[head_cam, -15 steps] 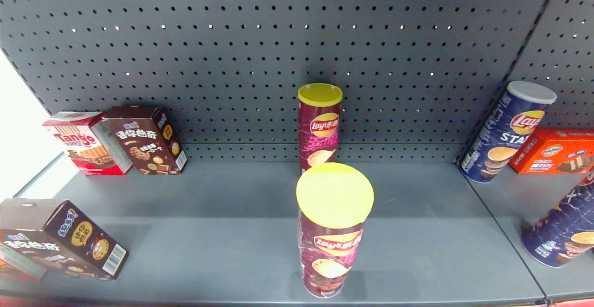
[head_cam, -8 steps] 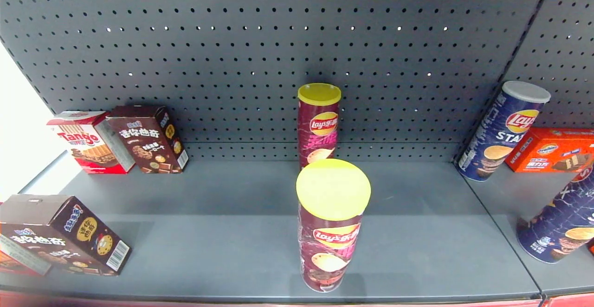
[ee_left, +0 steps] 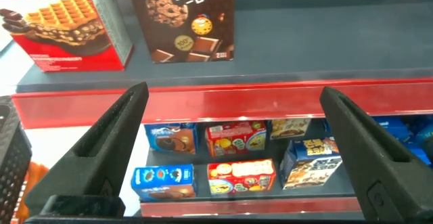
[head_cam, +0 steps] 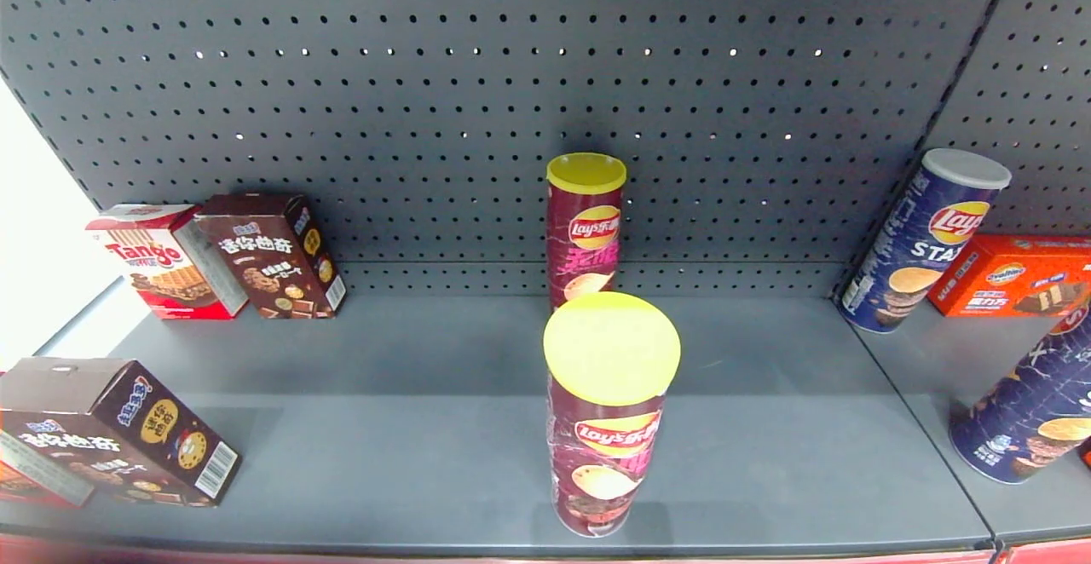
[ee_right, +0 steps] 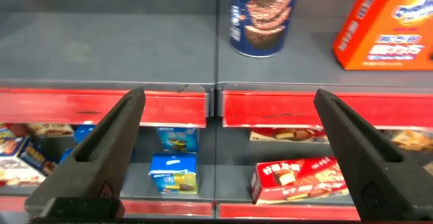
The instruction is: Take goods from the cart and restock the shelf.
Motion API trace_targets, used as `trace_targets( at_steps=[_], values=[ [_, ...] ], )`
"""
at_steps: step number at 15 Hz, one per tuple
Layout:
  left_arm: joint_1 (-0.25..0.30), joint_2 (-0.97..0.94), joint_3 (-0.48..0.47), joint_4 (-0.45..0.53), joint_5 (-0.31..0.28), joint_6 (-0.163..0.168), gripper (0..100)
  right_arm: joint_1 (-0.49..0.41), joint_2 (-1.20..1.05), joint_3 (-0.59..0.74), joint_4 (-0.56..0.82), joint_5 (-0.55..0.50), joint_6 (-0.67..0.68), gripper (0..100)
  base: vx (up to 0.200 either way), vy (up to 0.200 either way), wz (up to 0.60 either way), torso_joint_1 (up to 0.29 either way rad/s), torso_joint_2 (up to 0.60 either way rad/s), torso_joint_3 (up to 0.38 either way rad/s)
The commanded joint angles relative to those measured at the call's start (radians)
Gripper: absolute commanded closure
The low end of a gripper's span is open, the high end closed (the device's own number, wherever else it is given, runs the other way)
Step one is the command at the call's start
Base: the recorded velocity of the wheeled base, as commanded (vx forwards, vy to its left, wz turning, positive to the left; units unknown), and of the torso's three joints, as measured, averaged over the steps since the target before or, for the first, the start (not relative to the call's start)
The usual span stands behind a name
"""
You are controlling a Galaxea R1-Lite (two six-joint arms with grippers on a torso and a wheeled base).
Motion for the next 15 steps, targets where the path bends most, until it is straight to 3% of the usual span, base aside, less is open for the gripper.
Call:
trace_targets(
  at_steps=[1, 6, 15],
  values=[
    [0.0, 0.001, 0.0, 0.0, 0.043, -0.006, 0, 0.001, 0.002, -0.001, 0.0, -0.002, 0.003, 0, 0.0, 0.0, 0.0, 0.0, 0.0, 0.0],
    [0.002, 0.001, 0.0, -0.002, 0.052, -0.04, 0, 0.0, 0.002, 0.001, 0.0, -0.002, 0.003, 0, 0.0, 0.0, 0.0, 0.0, 0.0, 0.0],
    [0.002, 0.001, 0.0, -0.002, 0.05, -0.038, 0, 0.0, 0.002, -0.001, 0.0, -0.002, 0.002, 0, 0.0, 0.0, 0.0, 0.0, 0.0, 0.0]
  ],
)
